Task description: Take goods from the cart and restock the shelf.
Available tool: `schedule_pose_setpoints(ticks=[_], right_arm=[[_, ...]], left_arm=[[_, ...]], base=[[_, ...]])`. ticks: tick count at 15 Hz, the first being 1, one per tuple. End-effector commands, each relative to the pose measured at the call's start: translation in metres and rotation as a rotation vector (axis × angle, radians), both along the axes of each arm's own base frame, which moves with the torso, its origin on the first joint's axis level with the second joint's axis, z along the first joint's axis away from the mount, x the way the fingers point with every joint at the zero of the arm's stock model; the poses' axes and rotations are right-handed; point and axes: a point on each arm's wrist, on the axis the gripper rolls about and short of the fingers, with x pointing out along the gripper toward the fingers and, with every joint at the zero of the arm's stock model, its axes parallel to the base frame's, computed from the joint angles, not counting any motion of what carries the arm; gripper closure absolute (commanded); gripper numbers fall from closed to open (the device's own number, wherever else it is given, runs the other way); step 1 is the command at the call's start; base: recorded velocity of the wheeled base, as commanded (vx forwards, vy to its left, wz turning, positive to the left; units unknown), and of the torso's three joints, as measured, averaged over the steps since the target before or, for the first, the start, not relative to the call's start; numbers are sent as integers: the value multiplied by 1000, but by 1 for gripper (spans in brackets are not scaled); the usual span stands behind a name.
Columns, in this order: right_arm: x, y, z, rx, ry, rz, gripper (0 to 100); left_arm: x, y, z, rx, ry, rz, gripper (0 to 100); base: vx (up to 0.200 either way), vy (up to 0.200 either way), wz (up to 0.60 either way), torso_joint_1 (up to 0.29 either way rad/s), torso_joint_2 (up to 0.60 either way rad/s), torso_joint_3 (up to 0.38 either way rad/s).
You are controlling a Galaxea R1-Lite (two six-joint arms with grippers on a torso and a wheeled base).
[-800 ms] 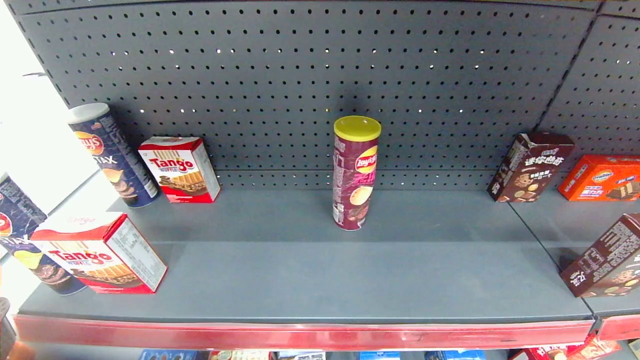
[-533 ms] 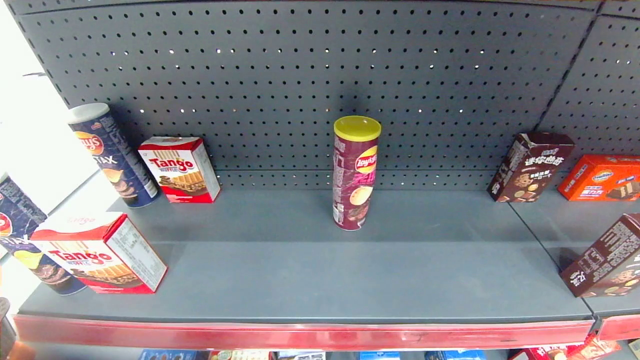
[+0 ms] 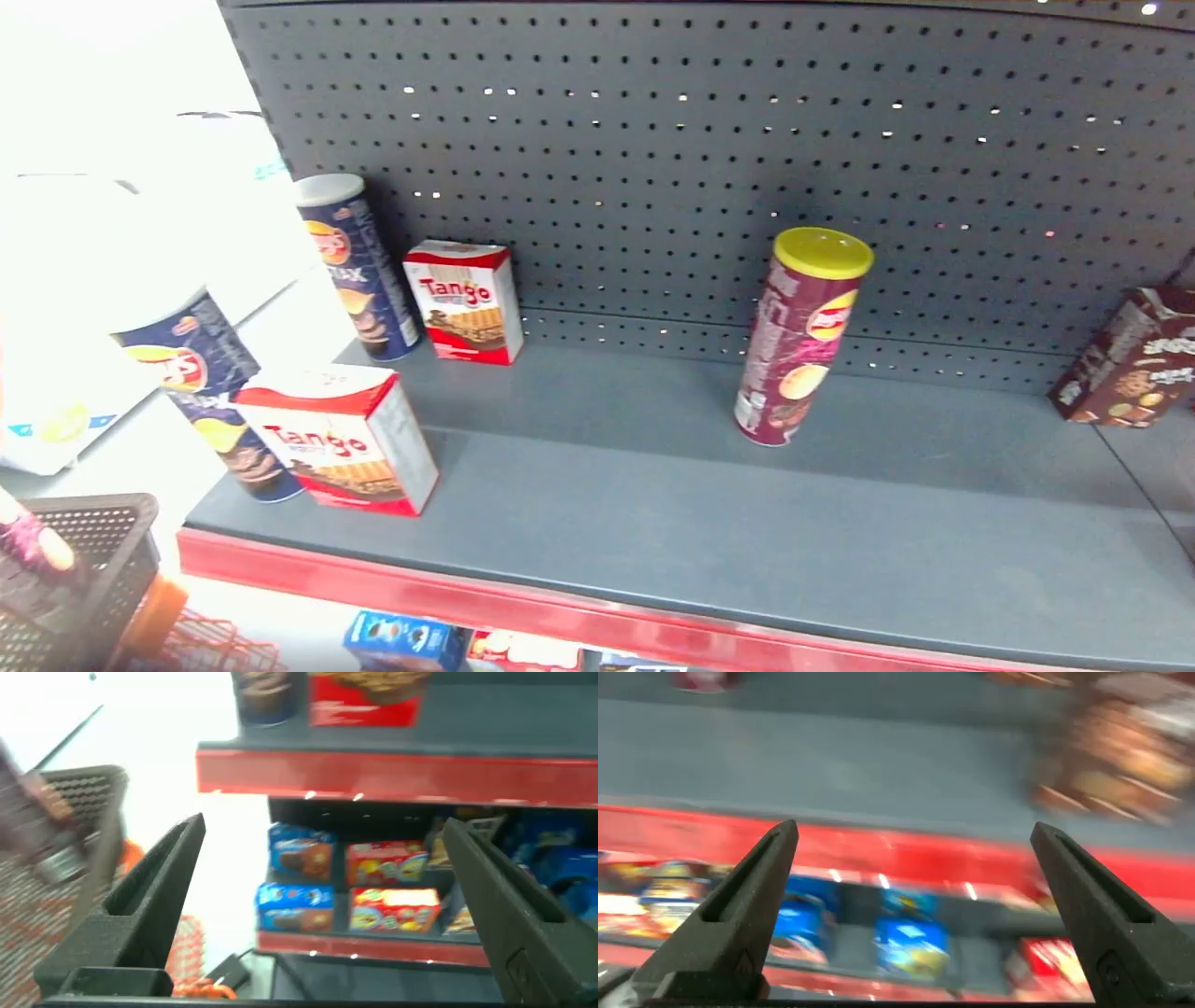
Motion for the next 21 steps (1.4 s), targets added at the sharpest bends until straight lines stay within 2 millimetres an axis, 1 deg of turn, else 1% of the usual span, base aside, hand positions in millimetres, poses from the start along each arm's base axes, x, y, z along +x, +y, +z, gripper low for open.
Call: schedule_pose_setpoints(ticks=[1, 7, 21], right_arm=[[0, 0, 0, 0, 1, 0, 0], [0, 0, 0, 2, 1, 0, 0], [0, 0, 0, 0, 1, 0, 0]], left_arm=[[0, 0, 0, 0, 1, -2, 0], [0, 0, 0, 0, 1, 0, 0], [0, 0, 0, 6, 0, -19, 0]], base=[[0, 0, 600, 2, 2, -12], [0, 0, 600, 2, 2, 3], [0, 0, 0, 0, 0, 0]])
